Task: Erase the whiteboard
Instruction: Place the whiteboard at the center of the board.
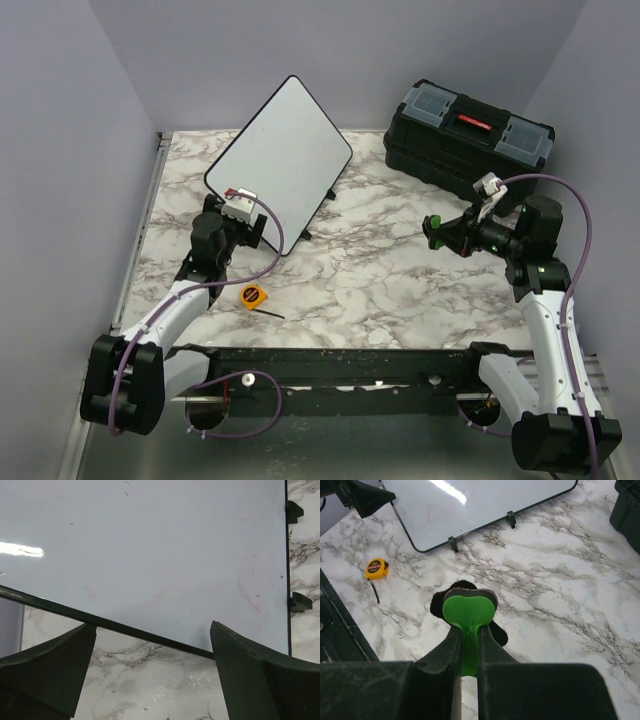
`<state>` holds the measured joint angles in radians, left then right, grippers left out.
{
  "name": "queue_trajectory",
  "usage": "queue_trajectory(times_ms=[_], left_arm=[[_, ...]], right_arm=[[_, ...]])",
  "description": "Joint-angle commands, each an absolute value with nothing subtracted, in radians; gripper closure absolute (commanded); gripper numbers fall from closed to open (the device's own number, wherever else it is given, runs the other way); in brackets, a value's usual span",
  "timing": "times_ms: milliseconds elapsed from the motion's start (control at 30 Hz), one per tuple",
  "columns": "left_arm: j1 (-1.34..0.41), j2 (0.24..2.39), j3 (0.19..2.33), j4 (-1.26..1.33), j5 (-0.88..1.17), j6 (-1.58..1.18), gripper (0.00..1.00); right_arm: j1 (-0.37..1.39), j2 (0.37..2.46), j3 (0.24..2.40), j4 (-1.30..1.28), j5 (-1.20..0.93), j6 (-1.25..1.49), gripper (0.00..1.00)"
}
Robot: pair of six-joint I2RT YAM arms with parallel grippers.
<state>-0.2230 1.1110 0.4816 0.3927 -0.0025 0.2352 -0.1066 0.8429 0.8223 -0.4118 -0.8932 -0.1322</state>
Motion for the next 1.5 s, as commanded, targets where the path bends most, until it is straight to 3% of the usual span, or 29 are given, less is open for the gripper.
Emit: queue_trajectory(times_ms=[0, 333, 733, 967, 1133, 1467], left_arm=[[-0.225, 1.055, 0.465, 0.393, -0.051, 0.205, 0.03], [-0.225, 0.955, 0.464, 0.328, -0.077, 0.122, 0.01], [-0.224, 0.554, 0.455, 0.055, -0.241, -0.131, 0.01], [-0.222, 0.264, 0.537, -0.149, -0.049, -0.353, 0.01], [-0.222, 0.241, 0.597, -0.261, 0.174, -0.405, 0.01], [-0.222, 0.284, 0.648, -0.517, 0.128, -0.254, 0.01]], right_arm=[[-0.113, 0.831, 0.815, -0.403, -0.923, -0.14, 0.99], [-0.112, 0.832, 0.816, -0.405, -0.931, -0.14, 0.99], [-0.113, 0.84, 0.813, -0.406, -0.932, -0.148, 0.99], [-0.113, 0.832, 0.801, -0.418, -0.929, -0.224, 0.99], [-0.113, 0.871, 0.795, -0.442, -0.872, -0.283, 0.99], [-0.112, 1.049, 0.815, -0.484, -0.646, -0.424, 0.99]])
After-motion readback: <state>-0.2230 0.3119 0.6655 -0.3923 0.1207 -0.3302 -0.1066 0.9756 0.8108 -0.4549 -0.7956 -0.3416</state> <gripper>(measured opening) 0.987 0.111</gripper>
